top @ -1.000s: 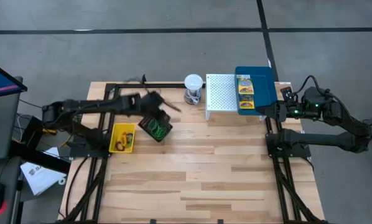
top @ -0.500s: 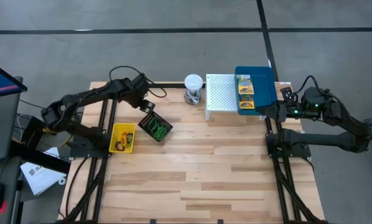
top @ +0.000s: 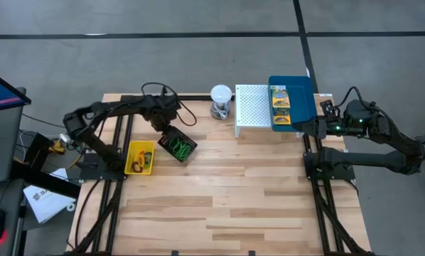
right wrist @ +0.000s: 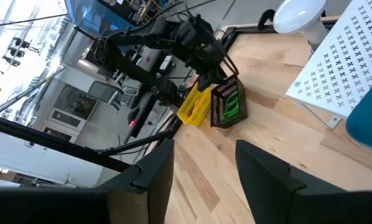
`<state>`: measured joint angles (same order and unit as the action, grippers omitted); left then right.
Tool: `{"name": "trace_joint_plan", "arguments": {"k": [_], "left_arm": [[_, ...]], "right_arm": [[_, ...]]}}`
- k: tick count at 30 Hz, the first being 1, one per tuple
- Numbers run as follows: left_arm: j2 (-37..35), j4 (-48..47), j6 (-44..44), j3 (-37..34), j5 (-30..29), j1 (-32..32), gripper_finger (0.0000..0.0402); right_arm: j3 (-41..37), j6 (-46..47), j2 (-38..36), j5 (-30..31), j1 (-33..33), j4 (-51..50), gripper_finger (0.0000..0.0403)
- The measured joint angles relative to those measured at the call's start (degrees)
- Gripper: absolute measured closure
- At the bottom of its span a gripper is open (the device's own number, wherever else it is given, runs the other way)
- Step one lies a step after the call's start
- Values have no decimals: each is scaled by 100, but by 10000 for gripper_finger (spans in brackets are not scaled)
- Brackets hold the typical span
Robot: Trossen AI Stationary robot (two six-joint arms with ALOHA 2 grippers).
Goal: Pick & Place Office Desk Supplies
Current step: Put the black bin on the shelf
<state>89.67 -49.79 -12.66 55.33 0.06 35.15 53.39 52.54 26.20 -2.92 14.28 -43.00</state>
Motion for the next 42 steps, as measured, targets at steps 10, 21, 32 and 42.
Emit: {"name": "trace_joint_plan", "arguments": {"k": [10,21,32,42], "left_arm": [[297,26,-92,0,-8,-156,335],[249,-128,-809,411,667,-28,397],[243,-830,-1320,2842,807,-144,400],[456,-659,-3142,4098,1175,-144,400]], "right_arm": [[0,2,0,46,0,-162,235],[0,-93,0,48,1,-170,235],[0,-229,-2,46,-1,-199,235],[0,-622,-2,46,0,-199,235]]}}
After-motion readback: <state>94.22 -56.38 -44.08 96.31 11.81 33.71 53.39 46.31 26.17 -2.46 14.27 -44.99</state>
